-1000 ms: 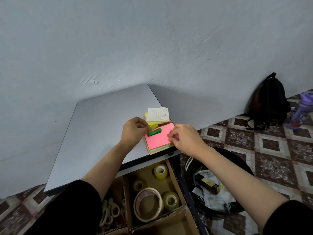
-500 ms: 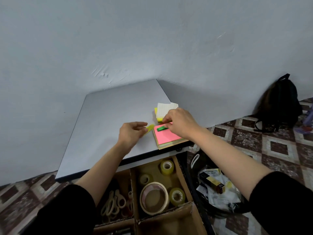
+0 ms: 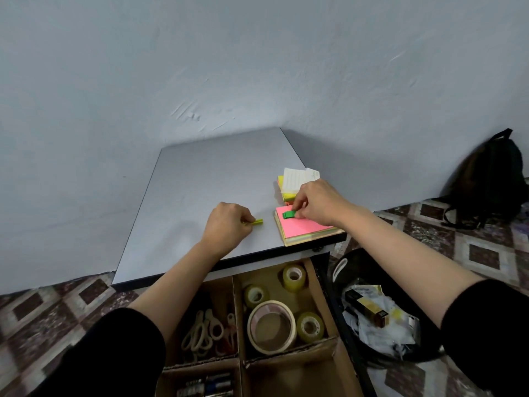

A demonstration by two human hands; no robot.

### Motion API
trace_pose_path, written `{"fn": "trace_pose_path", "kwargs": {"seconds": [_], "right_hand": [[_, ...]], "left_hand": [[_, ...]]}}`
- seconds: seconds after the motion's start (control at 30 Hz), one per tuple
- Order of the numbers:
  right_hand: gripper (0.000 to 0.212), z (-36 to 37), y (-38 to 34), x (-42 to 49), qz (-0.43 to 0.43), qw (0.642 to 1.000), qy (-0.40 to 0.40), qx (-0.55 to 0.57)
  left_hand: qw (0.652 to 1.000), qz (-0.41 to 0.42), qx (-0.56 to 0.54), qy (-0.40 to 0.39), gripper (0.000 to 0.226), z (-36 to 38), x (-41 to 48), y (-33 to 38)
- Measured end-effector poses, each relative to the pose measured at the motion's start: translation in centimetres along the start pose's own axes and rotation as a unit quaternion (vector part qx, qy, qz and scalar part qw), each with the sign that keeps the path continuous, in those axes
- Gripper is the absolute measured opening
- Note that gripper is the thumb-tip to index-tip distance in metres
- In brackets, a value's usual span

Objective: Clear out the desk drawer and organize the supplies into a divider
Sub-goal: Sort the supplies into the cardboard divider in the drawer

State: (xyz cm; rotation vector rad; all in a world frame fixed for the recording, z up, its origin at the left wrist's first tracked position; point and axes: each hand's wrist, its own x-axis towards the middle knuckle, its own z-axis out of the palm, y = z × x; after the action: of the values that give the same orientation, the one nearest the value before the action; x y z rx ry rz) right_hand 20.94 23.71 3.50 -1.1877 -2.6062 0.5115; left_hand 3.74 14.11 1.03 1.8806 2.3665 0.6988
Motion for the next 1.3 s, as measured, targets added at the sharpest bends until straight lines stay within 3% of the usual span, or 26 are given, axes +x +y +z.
{"fn": "trace_pose_path", "kwargs": {"seconds": [0.3, 0.63, 0.73, 0.83, 0.97, 1.1, 1.2, 1.3], "right_hand": [[0.021, -0.5, -1.1, 1.0, 0.052, 0.998, -0.038, 0.006], [0.016, -0.4, -1.1, 0.2, 0.055, 0.998, -0.006, 0.025], [0.014, -0.9, -1.3, -1.0, 0.081, 0.993, 0.004, 0.087], [0.02, -1.5, -1.9, -3.1, 0.123, 0.965, -0.022, 0.23], [0.016, -0.2, -2.7, -7.7, 0.12, 0.924, -0.1, 0.349], [0.015, 4.7, -2.6, -11.8, 0.129, 0.911, -0.182, 0.346], [0.016, 8.2, -2.1, -13.1, 0.147, 0.905, -0.197, 0.348], [0.018, 10.5, -1.7, -13.3, 0.156, 0.895, -0.206, 0.363]], "left_hand": [[0.997, 0.01, 0.006, -0.082, 0.019, -0.9, 0.9, 0.3], [1.0, 0.005, -0.003, -0.03, 0.022, -0.1, 0.3, 0.0], [0.999, -0.006, -0.051, 0.005, 0.018, -0.5, -0.8, 0.1], [0.991, -0.038, -0.127, 0.012, 0.015, -1.5, -2.8, 0.3], [0.968, -0.065, -0.236, -0.054, 0.008, -2.6, -8.2, 1.1], [0.945, -0.071, -0.281, -0.154, 0.007, -1.8, -14.3, 0.2], [0.948, -0.082, -0.207, -0.228, 0.01, 0.0, -17.8, -0.1], [0.961, -0.031, -0.055, -0.27, 0.016, 2.2, -20.3, 0.4]]}}
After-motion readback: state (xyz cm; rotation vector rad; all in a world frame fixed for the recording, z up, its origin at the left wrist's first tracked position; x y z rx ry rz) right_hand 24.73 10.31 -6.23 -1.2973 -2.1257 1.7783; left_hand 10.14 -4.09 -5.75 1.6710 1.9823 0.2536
